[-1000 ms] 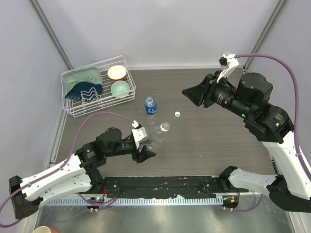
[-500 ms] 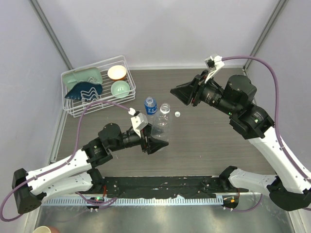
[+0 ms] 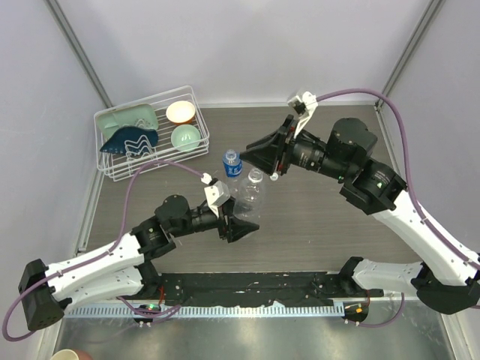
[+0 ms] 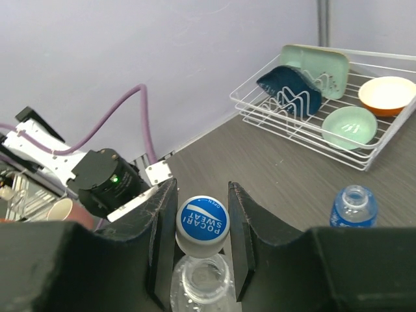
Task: Screw on the bottle caps
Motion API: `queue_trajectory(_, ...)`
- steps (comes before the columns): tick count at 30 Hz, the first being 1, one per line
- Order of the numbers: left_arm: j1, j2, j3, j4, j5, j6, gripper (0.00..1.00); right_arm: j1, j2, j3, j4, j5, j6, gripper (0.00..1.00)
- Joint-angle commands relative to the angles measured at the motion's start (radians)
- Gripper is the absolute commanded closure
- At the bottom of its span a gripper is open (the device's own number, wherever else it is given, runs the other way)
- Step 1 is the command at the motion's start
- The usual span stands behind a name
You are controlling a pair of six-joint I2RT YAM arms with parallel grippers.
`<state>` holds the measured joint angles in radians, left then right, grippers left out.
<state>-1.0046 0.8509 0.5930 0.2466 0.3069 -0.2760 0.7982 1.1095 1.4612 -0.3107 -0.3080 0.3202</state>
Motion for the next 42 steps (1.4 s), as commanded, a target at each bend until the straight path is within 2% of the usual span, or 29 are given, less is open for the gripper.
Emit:
queue_trajectory(1,0.011,-0.012,-0.010,0.105,0.020,0.034,0.95,0.068,0.026,0.068,-0.053,0.006,-0.079,0.87)
queue_trajectory(14,0.050,-0.053,-0.024,0.105,0.066,0.038,1.00,0.090,-0.002,0.067,-0.085,0.049,-0.102,0.87)
queue_trajectory(29,0.087,-0.082,-0.019,0.122,0.048,0.017,1.00,0.108,0.004,0.036,-0.048,0.035,-0.084,0.87)
queue_trajectory(38,0.104,-0.082,-0.002,0.115,0.051,0.001,1.00,0.180,0.052,0.054,-0.067,0.069,-0.128,0.87)
queue_trajectory(42,0.107,-0.084,0.001,0.106,0.043,-0.005,1.00,0.232,0.084,0.093,-0.120,0.144,-0.174,0.87)
